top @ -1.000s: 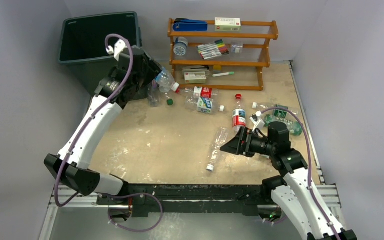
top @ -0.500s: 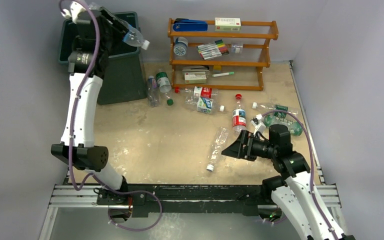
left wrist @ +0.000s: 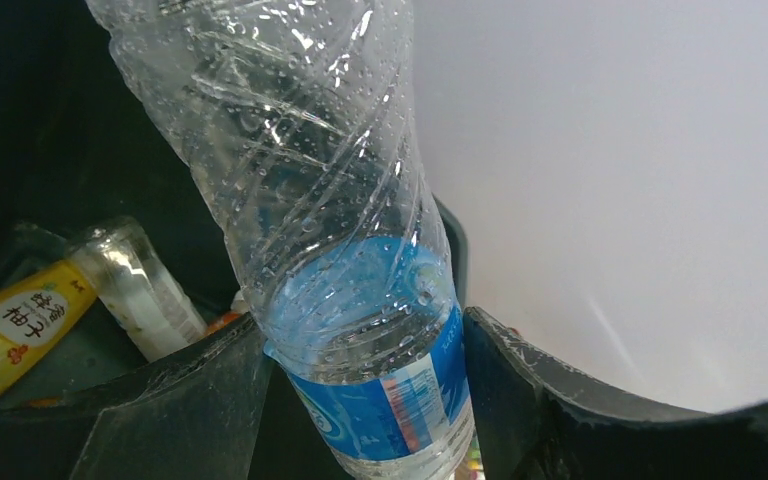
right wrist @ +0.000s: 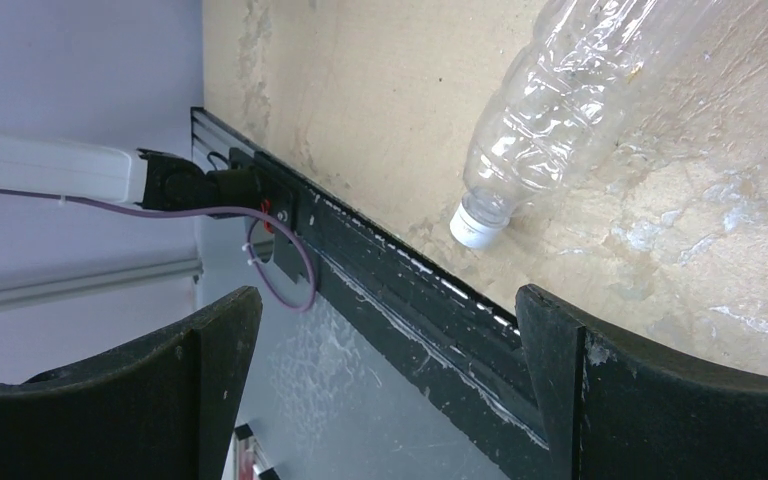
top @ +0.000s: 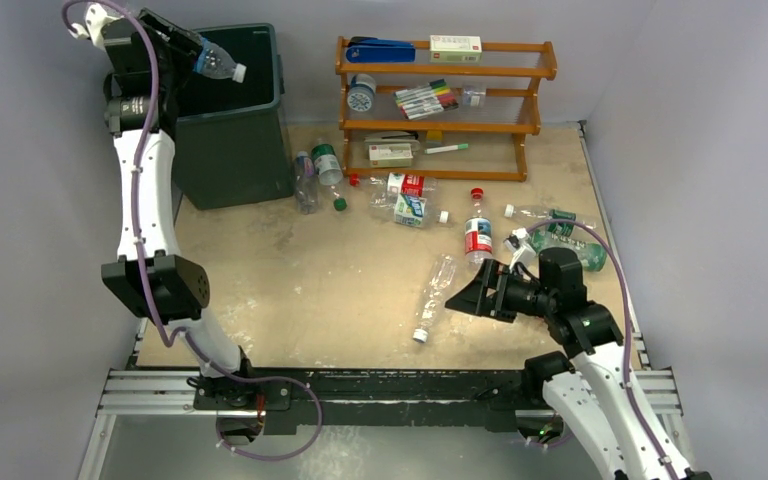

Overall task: Put the plastic bottles in the bin
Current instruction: Place the plastic bottle in the trash bin, then pick up the plastic bottle at the center of the board.

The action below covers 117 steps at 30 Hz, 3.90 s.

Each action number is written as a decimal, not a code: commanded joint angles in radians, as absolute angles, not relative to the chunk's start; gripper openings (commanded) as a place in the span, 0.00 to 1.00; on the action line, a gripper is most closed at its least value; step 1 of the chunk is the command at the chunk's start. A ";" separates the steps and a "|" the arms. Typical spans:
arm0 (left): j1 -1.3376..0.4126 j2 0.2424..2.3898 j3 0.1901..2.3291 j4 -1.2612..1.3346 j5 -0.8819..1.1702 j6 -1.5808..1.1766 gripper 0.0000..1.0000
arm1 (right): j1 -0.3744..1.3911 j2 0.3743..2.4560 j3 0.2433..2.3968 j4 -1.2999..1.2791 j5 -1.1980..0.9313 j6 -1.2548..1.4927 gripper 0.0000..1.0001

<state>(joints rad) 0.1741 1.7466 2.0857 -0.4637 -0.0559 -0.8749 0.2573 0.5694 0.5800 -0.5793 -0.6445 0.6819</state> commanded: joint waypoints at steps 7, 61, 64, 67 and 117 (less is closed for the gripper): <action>0.182 1.794 2.169 -0.510 -0.085 -0.616 0.82 | 0.262 0.657 0.606 -0.458 -0.586 0.730 1.00; -0.382 0.978 1.179 -0.743 0.237 -0.660 0.88 | 0.597 1.413 0.856 -0.074 -0.183 0.815 0.64; -0.383 0.942 1.146 -0.711 0.258 -0.704 0.89 | 0.597 1.402 0.920 -0.137 -0.207 0.755 0.62; -0.383 0.886 1.099 -0.628 0.292 -0.787 0.89 | 0.598 1.404 1.003 -0.194 -0.233 0.711 0.62; -0.402 0.792 0.850 -0.220 0.289 -1.018 0.87 | 0.691 1.596 1.403 0.205 -0.652 0.978 0.62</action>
